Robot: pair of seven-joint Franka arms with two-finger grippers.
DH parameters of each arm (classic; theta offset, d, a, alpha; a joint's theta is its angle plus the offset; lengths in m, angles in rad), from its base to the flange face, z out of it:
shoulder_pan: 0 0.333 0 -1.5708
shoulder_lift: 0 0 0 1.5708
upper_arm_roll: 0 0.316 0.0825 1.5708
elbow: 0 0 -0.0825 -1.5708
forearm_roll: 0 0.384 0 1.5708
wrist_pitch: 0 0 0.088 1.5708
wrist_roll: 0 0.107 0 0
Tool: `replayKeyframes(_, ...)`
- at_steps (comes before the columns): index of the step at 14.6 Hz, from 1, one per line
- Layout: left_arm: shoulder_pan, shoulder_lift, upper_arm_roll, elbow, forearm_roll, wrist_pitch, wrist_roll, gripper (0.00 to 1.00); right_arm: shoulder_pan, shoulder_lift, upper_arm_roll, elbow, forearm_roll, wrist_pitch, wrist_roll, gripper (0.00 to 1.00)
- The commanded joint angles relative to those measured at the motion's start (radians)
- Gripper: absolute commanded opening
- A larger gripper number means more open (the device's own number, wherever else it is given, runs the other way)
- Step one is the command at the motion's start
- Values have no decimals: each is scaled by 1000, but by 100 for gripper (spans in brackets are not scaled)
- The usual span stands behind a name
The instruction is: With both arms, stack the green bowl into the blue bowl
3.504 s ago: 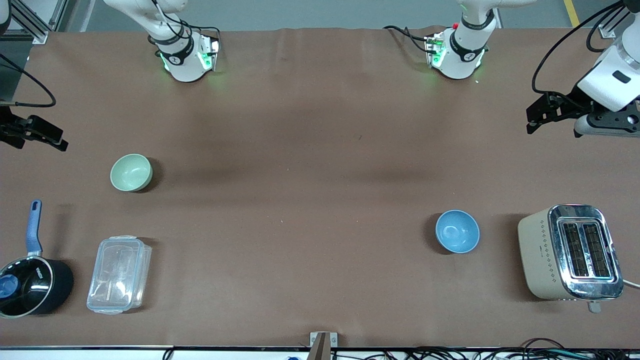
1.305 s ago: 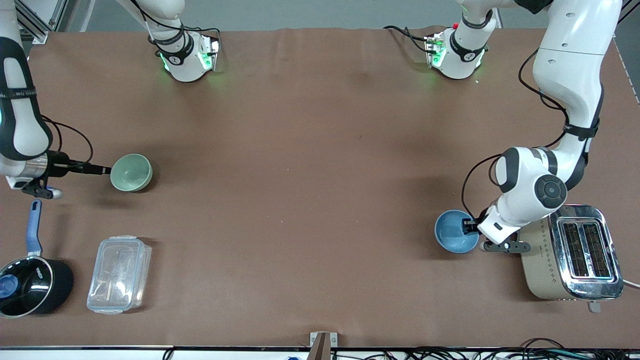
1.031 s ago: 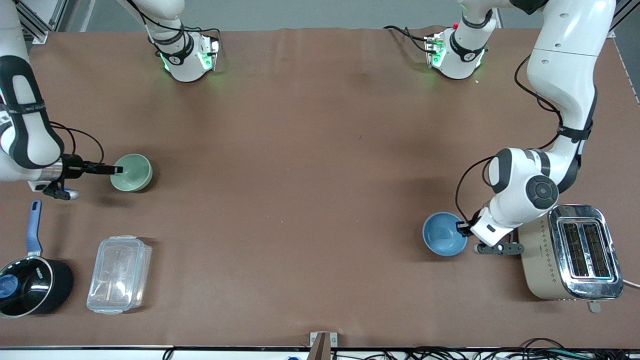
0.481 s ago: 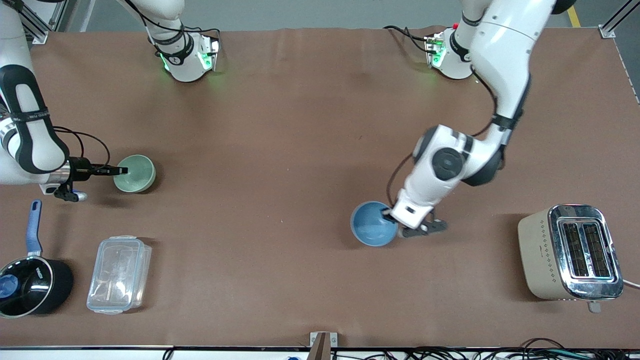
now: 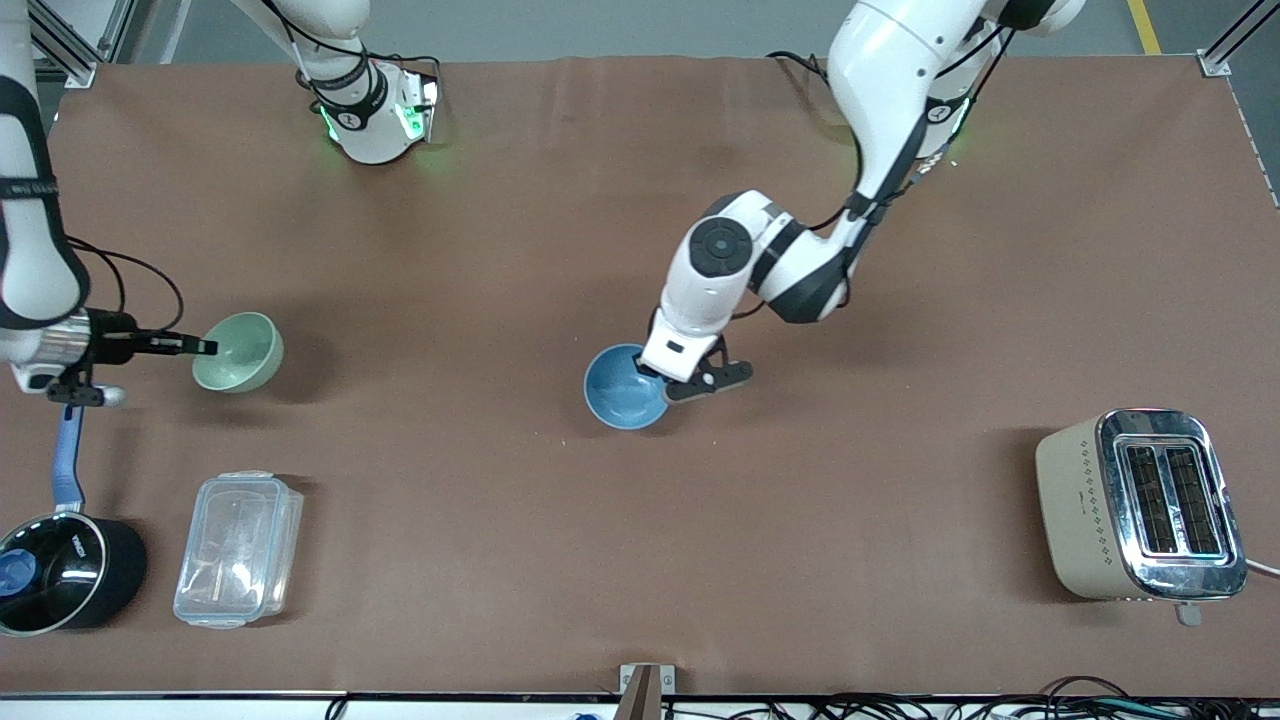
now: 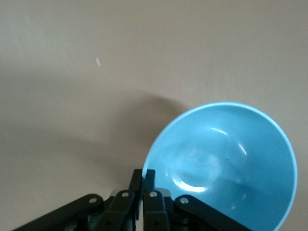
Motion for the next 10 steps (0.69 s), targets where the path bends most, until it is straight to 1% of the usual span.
replayKeyframes(1, -39, 55, 12, 46, 17, -5, -61, 0, 41, -76, 0, 30, 9, -73, 69, 1)
replayKeyframes(2, -43, 67, 14, 48, 19, 2, -64, 0, 62, -88, 0, 43, 9, -101, 88, 1)
replayKeyframes(3, -47, 75, 12, 48, 19, 27, -64, 0, 94, -94, 1, 44, 11, -98, 118, 1)
replayKeyframes(4, -50, 75, 11, 48, 17, 37, -64, 3, 136, -96, 1, 44, 12, -93, 167, 1)
replayKeyframes(5, -53, 72, 11, 48, 16, 38, -64, 26, 174, -96, 1, 44, 20, -90, 206, 1)
replayKeyframes(6, -50, 72, 11, 48, 19, 38, -64, 77, 206, -96, 3, 44, 21, -78, 241, 1)
replayKeyframes(7, -53, 67, 18, 48, 20, 36, -61, 100, 248, -94, 3, 44, 23, -64, 278, 1)
replayKeyframes(8, -42, 55, 20, 48, 20, 25, -56, 100, 297, -93, 3, 44, 23, -41, 343, 0)
replayKeyframes(10, 7, -21, 47, 49, 52, -39, -38, 100, 373, -87, 5, 44, 32, 6, 433, 0)
